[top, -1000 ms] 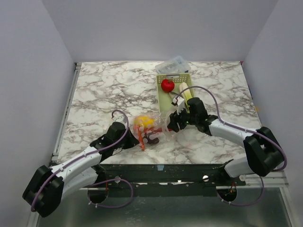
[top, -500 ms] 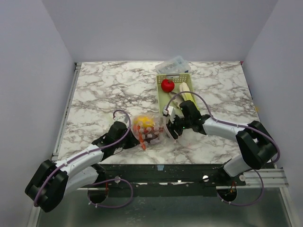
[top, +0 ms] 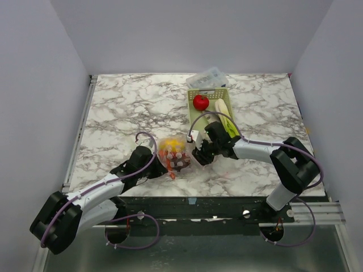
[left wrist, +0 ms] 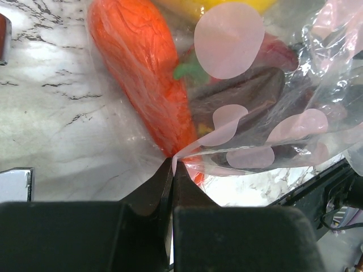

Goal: Open the zip-top bag and remove the fake food
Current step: Pick up the fake vegetable from the zipper food storage bag.

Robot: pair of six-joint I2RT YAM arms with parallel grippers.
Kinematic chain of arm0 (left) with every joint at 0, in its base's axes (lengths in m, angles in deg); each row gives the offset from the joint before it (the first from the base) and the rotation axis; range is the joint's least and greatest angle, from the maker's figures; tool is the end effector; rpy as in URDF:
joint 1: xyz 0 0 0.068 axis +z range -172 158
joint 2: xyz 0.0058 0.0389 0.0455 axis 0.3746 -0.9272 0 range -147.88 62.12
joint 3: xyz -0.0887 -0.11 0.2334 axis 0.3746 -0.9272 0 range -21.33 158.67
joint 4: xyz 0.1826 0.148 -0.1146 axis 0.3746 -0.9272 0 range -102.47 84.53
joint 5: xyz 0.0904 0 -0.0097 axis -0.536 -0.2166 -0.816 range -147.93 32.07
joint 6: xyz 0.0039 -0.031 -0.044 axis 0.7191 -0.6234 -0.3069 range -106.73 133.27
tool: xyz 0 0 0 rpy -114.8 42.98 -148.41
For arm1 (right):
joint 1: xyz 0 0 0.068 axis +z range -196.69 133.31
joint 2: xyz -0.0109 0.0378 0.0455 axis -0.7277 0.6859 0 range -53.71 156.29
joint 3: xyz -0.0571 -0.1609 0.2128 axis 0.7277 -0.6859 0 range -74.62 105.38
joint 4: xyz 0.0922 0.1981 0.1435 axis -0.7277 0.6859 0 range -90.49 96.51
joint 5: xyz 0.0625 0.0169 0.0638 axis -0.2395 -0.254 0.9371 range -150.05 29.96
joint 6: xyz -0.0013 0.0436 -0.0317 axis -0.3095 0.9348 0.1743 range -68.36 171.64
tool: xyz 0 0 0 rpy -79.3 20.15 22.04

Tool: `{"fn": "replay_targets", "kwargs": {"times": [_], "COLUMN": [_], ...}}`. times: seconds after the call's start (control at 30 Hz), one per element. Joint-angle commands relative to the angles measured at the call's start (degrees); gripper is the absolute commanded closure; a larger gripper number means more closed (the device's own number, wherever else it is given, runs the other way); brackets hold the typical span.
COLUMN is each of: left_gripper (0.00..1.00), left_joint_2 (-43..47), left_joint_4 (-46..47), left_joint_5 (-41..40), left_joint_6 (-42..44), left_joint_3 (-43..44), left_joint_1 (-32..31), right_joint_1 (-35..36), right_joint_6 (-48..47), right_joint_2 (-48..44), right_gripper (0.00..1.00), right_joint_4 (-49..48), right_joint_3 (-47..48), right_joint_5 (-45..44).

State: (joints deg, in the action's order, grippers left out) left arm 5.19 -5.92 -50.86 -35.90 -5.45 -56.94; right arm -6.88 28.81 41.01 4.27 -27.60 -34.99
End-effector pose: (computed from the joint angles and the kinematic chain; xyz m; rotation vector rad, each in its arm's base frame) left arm 0.1468 -0.1078 0.1467 -0.2364 2.4460 -0.8541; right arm 0.2330 0.2137 0.1516 -1.4478 2.0193 0.6688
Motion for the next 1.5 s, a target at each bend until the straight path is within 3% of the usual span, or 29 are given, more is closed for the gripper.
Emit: {"fn": "replay_targets", "kwargs": {"times": [0.0,0.13,0.27,0.6,0.97,1.23,1.47], "left_gripper": [1.0,1.0,1.0,1.0,1.0,1.0,1.0], "left_joint_2": [1.21,2.26,2.65,3.31,2.49,1.86,3.19], "left_joint_4": [1.25,1.02,1.06,0.96,1.32,1.35,2.62], "left_joint_5": [0.05,-0.42,-0.7,-1.01,-1.47,-2.06,-2.02], "left_joint_6": [0.43,0.36,0.28,0.17,0.12,-0.14,-0.08], "left_joint_3": [-1.7,-2.59,-3.04,-3.79,-3.8,-3.49,-4.22], "left_joint_1": [0.22,0.27,0.32,0.31,0.31,0.32,0.31], "right_joint_1": [0.41,0.35,0.27,0.11,-1.4,-2.18,-7.68], "right_joint_6": [0.85,2.5,2.52,1.11,-5.28,-9.04,-10.47], "right_joint_2": [0.5,-0.63,-0.02,-1.34,-10.64,-14.43,-18.02], "right_gripper": [0.52,0.5,0.62,0.9,0.95,0.95,0.95], "right_joint_4": [3.37,3.64,3.5,7.5,14.25,17.5,20.04], "right_joint_3": [1.99,1.78,1.31,2.7,2.56,3.56,5.65], "right_joint_5": [-3.94,-6.62,-10.63,-4.44,-3.54,-8.32,-7.66]}}
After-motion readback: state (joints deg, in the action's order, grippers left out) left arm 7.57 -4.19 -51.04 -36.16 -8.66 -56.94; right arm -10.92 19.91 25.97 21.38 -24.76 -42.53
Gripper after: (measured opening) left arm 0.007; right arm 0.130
